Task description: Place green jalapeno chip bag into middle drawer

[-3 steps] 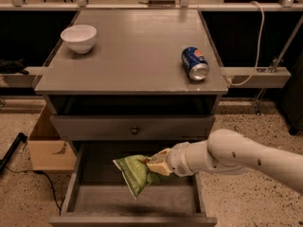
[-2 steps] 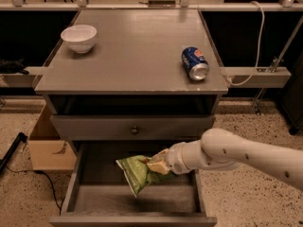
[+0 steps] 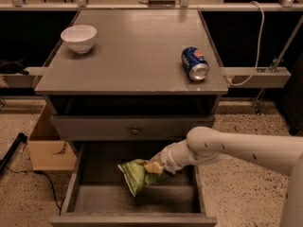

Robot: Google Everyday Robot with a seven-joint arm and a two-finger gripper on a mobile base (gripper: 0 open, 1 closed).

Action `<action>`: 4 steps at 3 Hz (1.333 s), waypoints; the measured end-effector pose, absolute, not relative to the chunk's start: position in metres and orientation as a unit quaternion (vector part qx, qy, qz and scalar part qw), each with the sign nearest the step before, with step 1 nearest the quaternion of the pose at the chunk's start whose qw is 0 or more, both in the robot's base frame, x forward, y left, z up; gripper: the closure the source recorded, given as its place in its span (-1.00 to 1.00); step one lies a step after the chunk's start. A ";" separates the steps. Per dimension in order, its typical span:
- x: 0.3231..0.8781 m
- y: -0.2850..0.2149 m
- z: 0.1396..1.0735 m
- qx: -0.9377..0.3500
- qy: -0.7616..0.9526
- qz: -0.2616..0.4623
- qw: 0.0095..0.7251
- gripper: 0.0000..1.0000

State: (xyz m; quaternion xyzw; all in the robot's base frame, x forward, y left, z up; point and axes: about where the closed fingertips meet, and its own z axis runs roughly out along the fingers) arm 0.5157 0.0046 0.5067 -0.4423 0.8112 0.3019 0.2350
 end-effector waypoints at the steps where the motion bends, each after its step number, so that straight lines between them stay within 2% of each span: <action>1: 0.516 0.007 0.501 -0.437 0.812 0.310 0.231 1.00; 4: 0.499 0.017 0.462 -0.410 0.824 0.336 0.199 1.00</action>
Offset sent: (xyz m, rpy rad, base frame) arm -0.0067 -0.0023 -0.0453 0.0270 0.1292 -0.0483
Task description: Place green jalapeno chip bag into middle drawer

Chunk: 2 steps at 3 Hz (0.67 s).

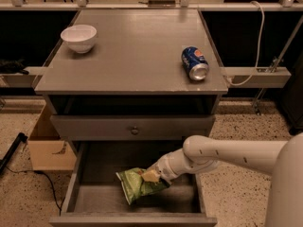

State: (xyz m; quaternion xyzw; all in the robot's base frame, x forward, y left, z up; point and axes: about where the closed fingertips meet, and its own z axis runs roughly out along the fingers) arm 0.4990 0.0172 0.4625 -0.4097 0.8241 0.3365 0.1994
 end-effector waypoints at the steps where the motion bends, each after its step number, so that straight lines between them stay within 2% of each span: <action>1: 0.504 0.026 0.448 -0.398 0.827 0.345 0.195 1.00; 2: 0.503 0.030 0.454 -0.399 0.823 0.347 0.209 1.00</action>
Offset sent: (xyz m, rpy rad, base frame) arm 0.0176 0.0127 -0.0366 0.0274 0.0478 -0.0579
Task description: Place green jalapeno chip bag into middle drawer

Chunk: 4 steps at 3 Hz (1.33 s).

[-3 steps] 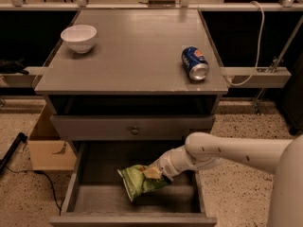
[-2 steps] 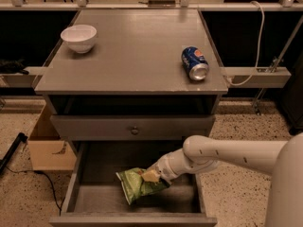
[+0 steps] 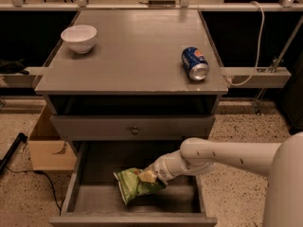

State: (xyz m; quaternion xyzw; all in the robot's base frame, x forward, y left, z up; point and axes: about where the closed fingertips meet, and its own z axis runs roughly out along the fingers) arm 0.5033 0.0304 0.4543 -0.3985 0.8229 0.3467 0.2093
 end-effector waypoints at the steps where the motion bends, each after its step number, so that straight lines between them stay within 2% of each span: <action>1: 0.503 0.030 0.454 -0.398 0.823 0.347 0.209 1.00; 4: 0.514 0.031 0.408 -0.379 0.844 0.339 0.174 1.00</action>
Offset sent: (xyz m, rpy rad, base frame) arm 0.0092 0.0017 -0.0537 -0.0631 0.0774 -0.0351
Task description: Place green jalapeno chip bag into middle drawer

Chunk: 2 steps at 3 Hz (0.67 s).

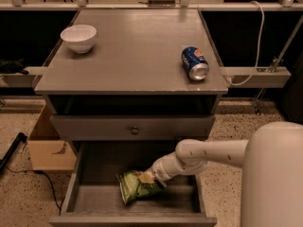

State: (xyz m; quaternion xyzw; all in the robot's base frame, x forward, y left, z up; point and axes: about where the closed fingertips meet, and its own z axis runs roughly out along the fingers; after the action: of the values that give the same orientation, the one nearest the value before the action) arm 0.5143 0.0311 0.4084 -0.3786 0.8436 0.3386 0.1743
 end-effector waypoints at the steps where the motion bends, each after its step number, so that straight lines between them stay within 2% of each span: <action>1: 0.514 0.031 0.408 -0.379 0.844 0.339 0.174 0.56; 2: 0.514 0.031 0.408 -0.379 0.844 0.339 0.174 0.09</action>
Offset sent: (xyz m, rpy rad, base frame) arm 0.0000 0.0000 0.0000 0.0000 0.0000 0.0000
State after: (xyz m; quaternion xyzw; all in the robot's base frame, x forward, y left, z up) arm 0.5142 0.0312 0.4084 -0.3787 0.8435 0.3386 0.1743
